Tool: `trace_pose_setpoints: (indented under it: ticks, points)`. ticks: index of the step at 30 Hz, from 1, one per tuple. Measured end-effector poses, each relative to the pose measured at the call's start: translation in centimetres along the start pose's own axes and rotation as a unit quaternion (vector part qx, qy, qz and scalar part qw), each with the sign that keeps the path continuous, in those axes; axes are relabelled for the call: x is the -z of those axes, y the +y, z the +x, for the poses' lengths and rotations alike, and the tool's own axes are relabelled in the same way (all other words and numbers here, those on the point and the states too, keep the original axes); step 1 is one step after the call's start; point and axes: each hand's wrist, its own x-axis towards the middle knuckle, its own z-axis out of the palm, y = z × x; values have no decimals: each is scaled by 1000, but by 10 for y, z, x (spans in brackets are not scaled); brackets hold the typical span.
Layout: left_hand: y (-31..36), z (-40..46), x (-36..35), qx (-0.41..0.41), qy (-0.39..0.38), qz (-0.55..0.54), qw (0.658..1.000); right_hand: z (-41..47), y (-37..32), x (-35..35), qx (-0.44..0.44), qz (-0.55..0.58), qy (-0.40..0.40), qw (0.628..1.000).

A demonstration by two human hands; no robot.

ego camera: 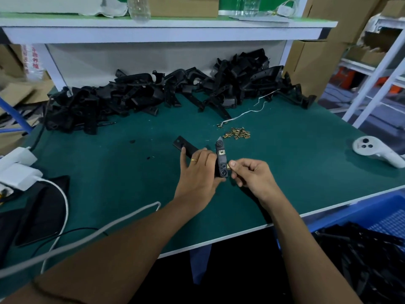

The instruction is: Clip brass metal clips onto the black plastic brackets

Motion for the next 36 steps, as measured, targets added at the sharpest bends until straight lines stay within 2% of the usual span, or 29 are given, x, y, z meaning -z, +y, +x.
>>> trace_pose_setpoints:
  ticks: [10,16,29,36]
  points:
    - [6,-1,7,10,-11,40,999,1,0,1,-11,-42,-5,999]
    - [7,-1,6,4,4,40,999,1,-1,4,-19,-4,-25,1000]
    - [5,-2,4,9,2,39,999,0,0,1,-12,-17,-14,1000]
    - [6,-3,9,16,-11,41,999,3,-11,0,-38,-19,-28,999]
